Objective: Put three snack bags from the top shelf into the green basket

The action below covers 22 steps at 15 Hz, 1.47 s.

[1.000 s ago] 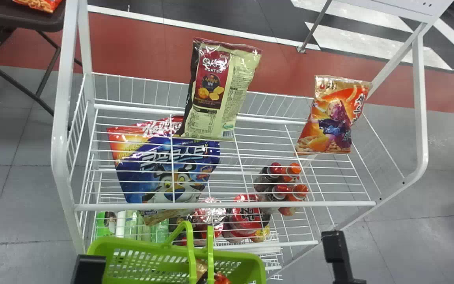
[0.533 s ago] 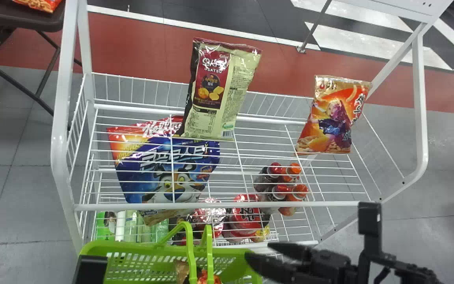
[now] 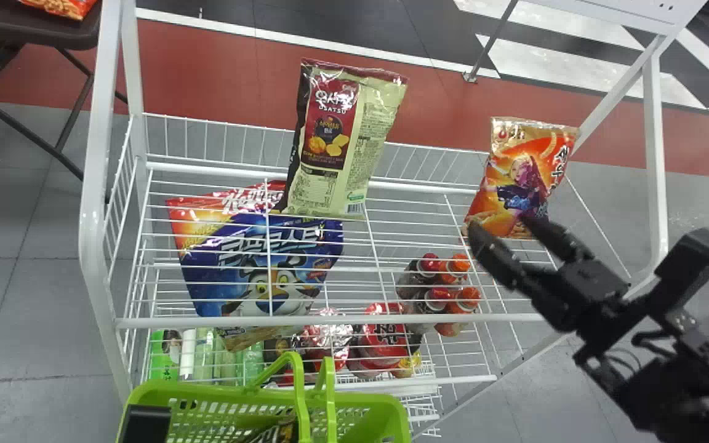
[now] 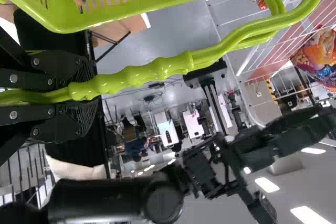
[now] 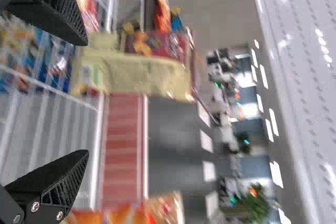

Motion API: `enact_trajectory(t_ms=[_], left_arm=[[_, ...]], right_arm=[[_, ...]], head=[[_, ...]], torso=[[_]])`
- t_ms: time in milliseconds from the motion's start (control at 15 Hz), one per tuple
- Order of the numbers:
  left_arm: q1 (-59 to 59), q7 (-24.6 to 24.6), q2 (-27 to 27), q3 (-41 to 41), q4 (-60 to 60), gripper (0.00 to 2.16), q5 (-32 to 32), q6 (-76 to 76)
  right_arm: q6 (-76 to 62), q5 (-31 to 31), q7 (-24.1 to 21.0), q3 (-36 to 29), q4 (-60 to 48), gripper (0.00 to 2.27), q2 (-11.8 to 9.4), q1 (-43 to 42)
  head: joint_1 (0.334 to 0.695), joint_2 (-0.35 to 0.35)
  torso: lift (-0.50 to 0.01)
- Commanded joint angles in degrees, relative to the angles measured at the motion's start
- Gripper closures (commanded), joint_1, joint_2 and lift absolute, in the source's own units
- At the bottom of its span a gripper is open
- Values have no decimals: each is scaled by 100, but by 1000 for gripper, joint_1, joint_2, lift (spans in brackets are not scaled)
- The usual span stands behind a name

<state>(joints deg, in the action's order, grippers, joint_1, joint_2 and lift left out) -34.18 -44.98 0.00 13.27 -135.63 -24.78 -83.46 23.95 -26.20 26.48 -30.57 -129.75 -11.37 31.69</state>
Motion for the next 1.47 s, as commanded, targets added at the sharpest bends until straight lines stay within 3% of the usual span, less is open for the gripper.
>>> enact_trajectory(t_ms=[0, 267, 467, 867, 1067, 1267, 1400], left_arm=[[-1, -10, -15, 1, 46, 2142, 0, 18], [8, -10, -15, 1, 107, 2142, 0, 18], [34, 7, -15, -8, 107, 2142, 0, 0], [87, 16, -15, -8, 125, 2142, 9, -35], [78, 25, -15, -26, 116, 2142, 9, -53], [87, 69, -15, 9, 98, 2142, 44, -70], [104, 86, -15, 27, 98, 2142, 61, -88]], right_arm=[[-588, 211, -372, 77, 854, 80, -252, -620], [-799, 502, -785, 201, 1944, 83, -665, -1411], [-852, 625, -1075, 297, 2340, 83, -797, -1640], [-1168, 862, -1040, 772, 3219, 134, -972, -2053], [-1010, 897, -952, 851, 3271, 620, -999, -2167], [-869, 765, -890, 781, 3263, 1858, -1008, -2158], [-1063, 704, -890, 666, 3148, 2047, -990, -1965]], head=[[695, -350], [695, -350], [695, -350], [695, -350], [695, -350], [695, -350], [695, -350]], torso=[[-50], [-50], [-50], [-50], [-50], [-50], [-50]])
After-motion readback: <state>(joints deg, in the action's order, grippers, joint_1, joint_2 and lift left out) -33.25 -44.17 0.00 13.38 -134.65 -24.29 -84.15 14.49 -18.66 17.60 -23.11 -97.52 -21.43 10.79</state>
